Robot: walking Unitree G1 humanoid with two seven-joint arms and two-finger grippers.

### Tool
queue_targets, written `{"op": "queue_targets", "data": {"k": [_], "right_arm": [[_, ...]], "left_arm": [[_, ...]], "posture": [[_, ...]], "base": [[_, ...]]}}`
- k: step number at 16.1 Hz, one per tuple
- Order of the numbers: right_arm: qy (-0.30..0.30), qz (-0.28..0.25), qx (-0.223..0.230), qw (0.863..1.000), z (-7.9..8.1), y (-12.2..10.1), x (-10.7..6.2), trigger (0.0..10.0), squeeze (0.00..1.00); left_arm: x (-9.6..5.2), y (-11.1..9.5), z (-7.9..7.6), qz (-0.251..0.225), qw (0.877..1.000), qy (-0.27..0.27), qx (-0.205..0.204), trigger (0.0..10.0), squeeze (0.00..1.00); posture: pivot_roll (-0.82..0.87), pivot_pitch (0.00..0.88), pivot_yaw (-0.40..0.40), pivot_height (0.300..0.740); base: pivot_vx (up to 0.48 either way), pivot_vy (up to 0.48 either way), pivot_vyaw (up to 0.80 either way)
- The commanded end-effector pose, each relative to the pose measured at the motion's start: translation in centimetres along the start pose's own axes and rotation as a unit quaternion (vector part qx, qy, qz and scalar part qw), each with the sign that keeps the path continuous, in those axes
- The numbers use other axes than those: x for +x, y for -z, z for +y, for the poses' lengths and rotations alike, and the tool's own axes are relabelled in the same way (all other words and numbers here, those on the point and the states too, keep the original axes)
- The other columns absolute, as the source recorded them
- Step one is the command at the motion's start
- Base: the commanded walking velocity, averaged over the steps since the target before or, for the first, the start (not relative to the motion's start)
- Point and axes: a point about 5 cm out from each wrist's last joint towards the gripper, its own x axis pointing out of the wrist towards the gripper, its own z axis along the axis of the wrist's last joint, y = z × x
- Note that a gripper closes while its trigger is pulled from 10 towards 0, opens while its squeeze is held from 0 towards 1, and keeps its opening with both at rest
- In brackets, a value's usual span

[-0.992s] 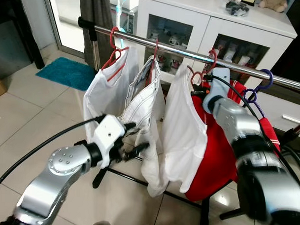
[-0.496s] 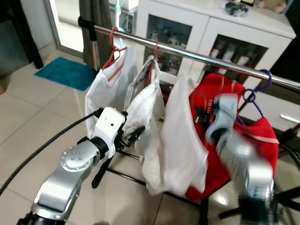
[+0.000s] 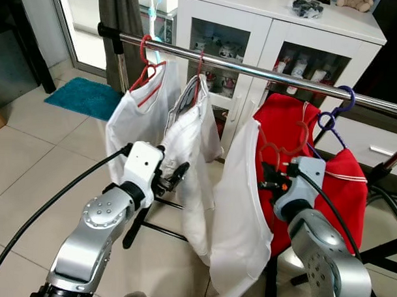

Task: Hang hanger

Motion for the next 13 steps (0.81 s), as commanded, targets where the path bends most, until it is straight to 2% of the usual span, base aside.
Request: {"op": "queue_targets", "data": {"k": [1,13], "right_arm": [[0.004,-0.017,0.006,1.0,-0.13,-0.74,-0.47,0.0,0.0],[0.008,0.004,0.032,0.999,0.8,-0.06,-0.84,0.0,0.0]], "left_arm": [[-0.23,-0.44,-0.23,-0.01,1.0,-0.001,-0.004,10.0,0.0],[-0.5,-0.87,0.07,0.002,1.0,0.029,0.012,10.0,0.0]], "posture": [[0.0,0.03,-0.058,0.74],[0.02,0.054,-0.027,0.74]], "base": [[0.0,0.0,0.0],[0.0,0.0,-0.78]]}}
